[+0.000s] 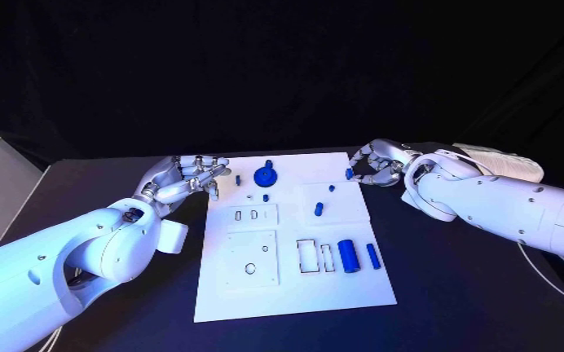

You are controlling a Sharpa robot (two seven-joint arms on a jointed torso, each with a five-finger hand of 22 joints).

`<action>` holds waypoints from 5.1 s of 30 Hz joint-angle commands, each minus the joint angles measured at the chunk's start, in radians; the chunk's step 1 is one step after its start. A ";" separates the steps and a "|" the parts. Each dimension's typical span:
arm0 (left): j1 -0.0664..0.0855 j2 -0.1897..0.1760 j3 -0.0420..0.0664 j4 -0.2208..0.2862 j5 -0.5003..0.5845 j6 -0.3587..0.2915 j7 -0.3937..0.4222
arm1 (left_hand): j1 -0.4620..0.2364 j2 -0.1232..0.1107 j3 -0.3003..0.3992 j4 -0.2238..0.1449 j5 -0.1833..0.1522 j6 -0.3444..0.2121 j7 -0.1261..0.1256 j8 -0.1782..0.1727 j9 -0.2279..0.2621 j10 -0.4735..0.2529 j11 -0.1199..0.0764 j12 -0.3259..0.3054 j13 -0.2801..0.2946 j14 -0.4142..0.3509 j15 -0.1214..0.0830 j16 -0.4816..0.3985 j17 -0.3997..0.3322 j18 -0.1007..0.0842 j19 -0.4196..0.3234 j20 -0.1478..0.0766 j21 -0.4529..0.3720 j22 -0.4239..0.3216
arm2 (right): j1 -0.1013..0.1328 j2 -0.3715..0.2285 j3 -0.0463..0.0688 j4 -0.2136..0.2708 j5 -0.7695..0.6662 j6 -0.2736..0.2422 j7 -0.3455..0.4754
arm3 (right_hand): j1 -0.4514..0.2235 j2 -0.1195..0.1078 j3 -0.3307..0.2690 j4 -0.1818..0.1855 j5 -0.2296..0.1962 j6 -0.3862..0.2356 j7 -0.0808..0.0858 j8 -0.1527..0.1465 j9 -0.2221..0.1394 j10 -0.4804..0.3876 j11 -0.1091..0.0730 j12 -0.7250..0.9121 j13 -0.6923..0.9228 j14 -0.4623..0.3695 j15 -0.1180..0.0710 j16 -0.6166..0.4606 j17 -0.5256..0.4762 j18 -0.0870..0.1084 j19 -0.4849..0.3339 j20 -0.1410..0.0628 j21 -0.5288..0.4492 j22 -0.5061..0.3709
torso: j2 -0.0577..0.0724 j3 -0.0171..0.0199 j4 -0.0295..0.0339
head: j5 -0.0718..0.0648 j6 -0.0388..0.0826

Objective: Assemble the parts on the task board

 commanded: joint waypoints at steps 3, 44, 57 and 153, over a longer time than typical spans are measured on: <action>0.000 0.000 0.001 0.003 -0.002 0.018 0.007 | -0.011 0.000 0.005 -0.003 -0.004 -0.006 -0.002 -0.005 0.001 -0.006 -0.001 -0.002 0.001 -0.008 -0.002 0.006 0.000 0.015 -0.004 0.000 0.004 0.001 | -0.003 0.007 0.000 -0.002 -0.010 0.009 -0.009 | -0.008 0.007 0.003 0.009 -0.005 0.007 0.006 -0.002 0.002 0.104 0.009 0.006 0.263 0.104 0.008 0.004 0.263 -0.014 0.105 -0.001 0.002 0.263 | -0.001 0.0003 -0.0010 | 0.000 -0.004; 0.000 -0.004 0.001 0.005 -0.002 0.016 0.000 | -0.013 0.000 0.007 -0.005 -0.004 -0.006 -0.003 -0.004 0.003 -0.006 -0.001 0.000 0.002 -0.012 -0.002 0.006 -0.002 0.015 -0.009 0.001 0.006 0.002 | -0.004 0.028 0.000 -0.001 -0.006 0.030 -0.015 | -0.018 0.054 0.080 0.015 0.002 0.086 -0.017 0.021 0.016 0.105 -0.009 0.006 0.264 0.104 -0.015 0.004 0.263 -0.014 0.105 -0.019 0.002 0.263 | -0.002 0.0006 0.0002 | -0.001 -0.011; 0.000 -0.003 0.001 0.004 -0.002 0.016 0.000 | -0.013 0.000 0.007 -0.005 -0.004 -0.006 -0.003 -0.004 0.003 -0.006 -0.001 0.000 0.002 -0.012 -0.002 0.006 -0.002 0.015 -0.009 0.001 0.006 0.002 | -0.005 0.027 0.000 0.015 -0.019 -0.078 -0.044 | -0.027 0.067 0.100 0.010 0.008 0.108 -0.024 0.034 0.023 0.105 -0.017 0.006 0.264 0.104 -0.019 0.004 0.263 -0.014 0.105 -0.024 0.002 0.263 | -0.003 0.0008 0.0007 | -0.001 -0.010; 0.000 0.026 -0.003 -0.016 -0.117 0.006 -0.092 | -0.042 0.014 -0.024 -0.036 -0.005 -0.019 -0.048 0.049 0.040 -0.090 -0.058 0.560 0.393 0.324 -0.047 0.583 0.632 -0.084 0.342 -0.039 0.397 0.563 | -0.124 0.335 -0.019 0.284 -0.301 -0.192 -0.567 | -0.062 0.055 0.110 -0.001 -0.023 0.118 -0.027 0.050 0.036 0.105 -0.022 0.006 0.264 0.104 -0.011 0.004 0.263 -0.014 0.105 -0.018 0.002 0.263 | -0.035 -0.0151 -0.0041 | 0.047 -0.080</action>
